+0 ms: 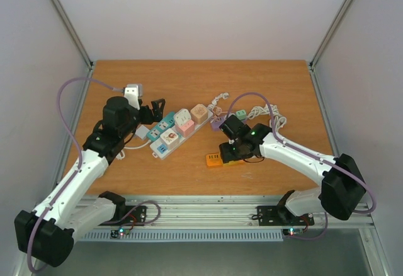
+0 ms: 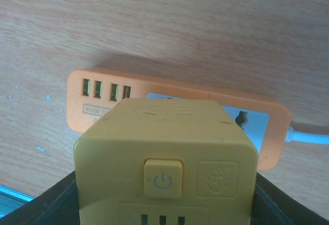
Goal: Insert the plug
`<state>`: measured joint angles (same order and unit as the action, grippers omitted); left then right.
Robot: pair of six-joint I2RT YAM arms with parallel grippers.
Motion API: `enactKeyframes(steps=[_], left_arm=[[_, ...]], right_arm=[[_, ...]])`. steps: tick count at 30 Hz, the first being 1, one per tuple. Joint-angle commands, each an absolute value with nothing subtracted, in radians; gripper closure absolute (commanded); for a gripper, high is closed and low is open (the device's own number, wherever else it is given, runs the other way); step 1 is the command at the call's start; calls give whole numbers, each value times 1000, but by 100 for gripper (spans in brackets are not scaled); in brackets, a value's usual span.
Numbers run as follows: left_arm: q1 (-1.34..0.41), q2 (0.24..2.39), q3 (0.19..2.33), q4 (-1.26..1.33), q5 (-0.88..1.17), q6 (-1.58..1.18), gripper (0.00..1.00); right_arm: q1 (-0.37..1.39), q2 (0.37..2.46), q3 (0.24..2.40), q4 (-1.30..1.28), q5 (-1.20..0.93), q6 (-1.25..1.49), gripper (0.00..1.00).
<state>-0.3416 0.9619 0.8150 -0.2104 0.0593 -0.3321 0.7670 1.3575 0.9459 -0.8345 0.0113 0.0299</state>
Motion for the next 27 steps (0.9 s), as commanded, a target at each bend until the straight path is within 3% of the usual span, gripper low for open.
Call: enactKeyframes(steps=[1,27], left_arm=[[-338,964,814,-181,51,-318,1],[-338,976,809,-205,-59,-264,1]], right_arm=[[775,1379,971,-818,15,59,55],[808,1474,975,-847,139,256,52]])
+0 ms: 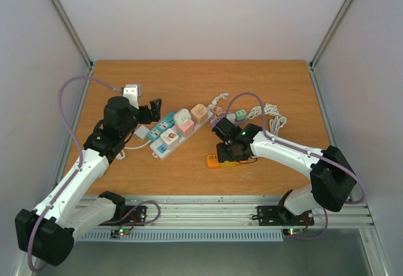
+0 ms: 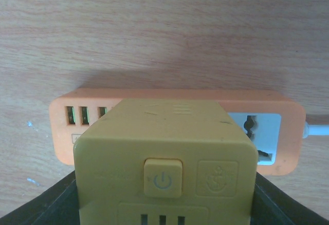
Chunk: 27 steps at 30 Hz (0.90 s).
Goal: Insert the plug
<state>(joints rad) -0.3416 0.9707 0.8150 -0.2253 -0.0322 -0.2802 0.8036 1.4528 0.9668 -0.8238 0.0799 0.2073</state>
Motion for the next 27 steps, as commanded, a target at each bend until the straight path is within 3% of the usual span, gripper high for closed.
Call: enactKeyframes(steps=[1,18,24,27], left_arm=[[-338,977,808,-205,-58,-264,1],[-337,970,805,-218,-77,-260,1],[-337,981,807,-219,-78,-272,1],[-337,1001,809,-226,-94,-284,1]], right_arm=[[808,1481,972,-842,139,259,52],[807,1719,927,-735,229,263,55],[807,1690,972,-762,340,228,55],[799,1658,1002,-781,370,170,50]])
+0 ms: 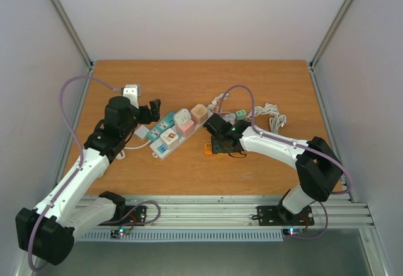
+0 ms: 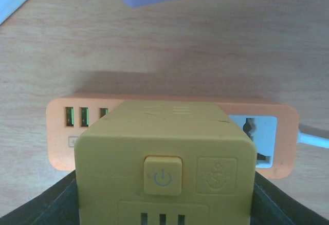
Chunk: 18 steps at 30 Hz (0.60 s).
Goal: Insert the plug
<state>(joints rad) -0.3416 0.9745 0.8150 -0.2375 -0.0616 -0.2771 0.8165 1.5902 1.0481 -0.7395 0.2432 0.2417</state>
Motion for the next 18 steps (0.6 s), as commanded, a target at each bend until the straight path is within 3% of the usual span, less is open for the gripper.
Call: enactKeyframes(steps=[1,12,18], left_arm=[[-337,1013,812,-232,-105,-290,1],[-320,1187,874,-345,-262,-413,1],[-256,1296,866,-407,-321,-534,1]], right_arm=[[792,1651,1008,-783,363,153,47],[779,1564,1075,-784,192,94,11],[778,1433,1107,-792,180,94,4]])
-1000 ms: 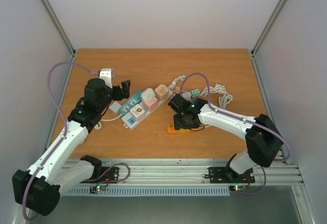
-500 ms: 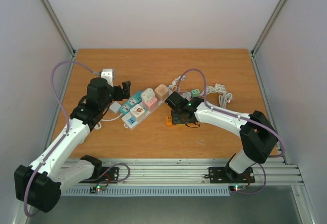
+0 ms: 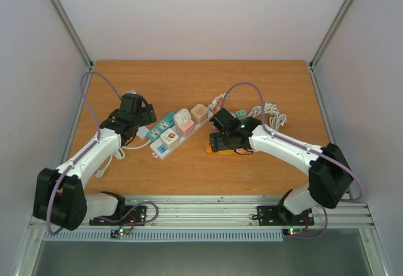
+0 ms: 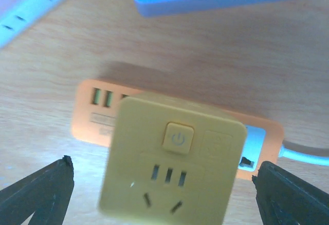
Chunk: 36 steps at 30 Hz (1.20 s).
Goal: Insert the plug
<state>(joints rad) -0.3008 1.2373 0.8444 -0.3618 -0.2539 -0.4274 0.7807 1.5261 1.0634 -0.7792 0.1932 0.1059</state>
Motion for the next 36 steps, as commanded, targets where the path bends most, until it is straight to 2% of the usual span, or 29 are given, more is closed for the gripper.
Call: enactKeyframes(steps=[1,4,8,12,18,27,30,36], left_arm=[[-239,1314,859,-406,-310,-555,1],[-203,1360,813,-356,-252,-608,2],[-177,1409,778,-337,-214,-654,9],[-175,1444,777,-341,-217,-685,10],[-172,1525,799,-357,-208,-761,11],[-172,1589,859,-432,-219,-836,23],[-172,1579,859,-435,-225,-844,23],[-172,1581,855,-379,-131,-795,15]], right_arm=[[779,1411,1107,-789,175,91,4],[779,1342,1090,-761,142,81,4],[778,1260,1051,-718,97,94,5],[779,1210,1013,-699,75,107,6],[779,1174,965,-684,58,105,6],[779,1174,940,-667,38,107,7],[779,1177,939,-667,44,106,7],[779,1187,945,-664,42,103,7]])
